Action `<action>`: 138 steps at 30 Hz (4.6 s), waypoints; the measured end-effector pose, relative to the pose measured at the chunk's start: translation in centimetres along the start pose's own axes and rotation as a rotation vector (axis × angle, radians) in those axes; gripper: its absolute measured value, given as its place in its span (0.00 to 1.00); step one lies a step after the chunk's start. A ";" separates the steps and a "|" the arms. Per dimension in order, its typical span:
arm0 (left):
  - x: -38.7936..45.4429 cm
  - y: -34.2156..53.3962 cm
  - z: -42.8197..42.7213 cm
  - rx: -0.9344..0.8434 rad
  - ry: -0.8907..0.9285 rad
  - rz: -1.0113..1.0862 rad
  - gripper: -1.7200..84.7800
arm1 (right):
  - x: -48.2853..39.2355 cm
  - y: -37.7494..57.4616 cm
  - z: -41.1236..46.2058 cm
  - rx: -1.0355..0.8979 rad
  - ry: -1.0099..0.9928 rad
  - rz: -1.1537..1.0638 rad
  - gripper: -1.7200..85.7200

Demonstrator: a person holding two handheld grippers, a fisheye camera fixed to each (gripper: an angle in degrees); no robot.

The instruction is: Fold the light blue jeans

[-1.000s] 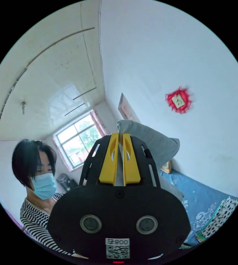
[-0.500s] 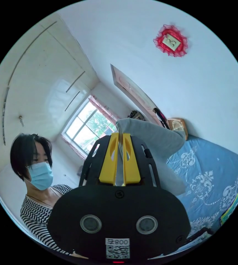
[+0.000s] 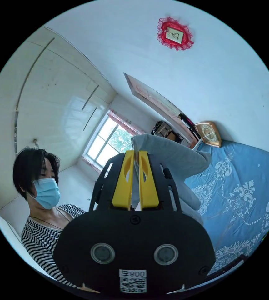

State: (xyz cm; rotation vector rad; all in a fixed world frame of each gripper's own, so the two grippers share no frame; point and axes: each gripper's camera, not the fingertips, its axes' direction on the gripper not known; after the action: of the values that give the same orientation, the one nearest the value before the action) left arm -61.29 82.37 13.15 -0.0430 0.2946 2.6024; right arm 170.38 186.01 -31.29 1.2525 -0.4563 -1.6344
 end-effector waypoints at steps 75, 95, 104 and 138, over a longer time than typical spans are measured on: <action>-64.1 -37.8 39.9 -0.660 0.220 -0.175 0.13 | 12.5 18.0 37.5 -0.529 1.156 0.502 0.11; -81.4 -39.4 21.6 -0.073 0.596 -0.067 0.04 | -27.1 19.7 30.8 0.096 1.415 0.274 0.05; -89.8 -39.6 21.2 -0.004 0.460 -0.284 0.08 | -27.6 17.1 25.3 0.057 1.664 0.524 0.04; -110.4 -15.7 18.3 -0.292 0.576 -0.536 0.08 | -26.5 27.2 69.7 -1.001 1.479 -0.254 0.11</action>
State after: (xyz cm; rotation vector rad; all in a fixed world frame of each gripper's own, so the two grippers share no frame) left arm 42.67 45.22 37.46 -0.8582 0.0775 2.0254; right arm 121.20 178.87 30.55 1.3097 1.2897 -0.5203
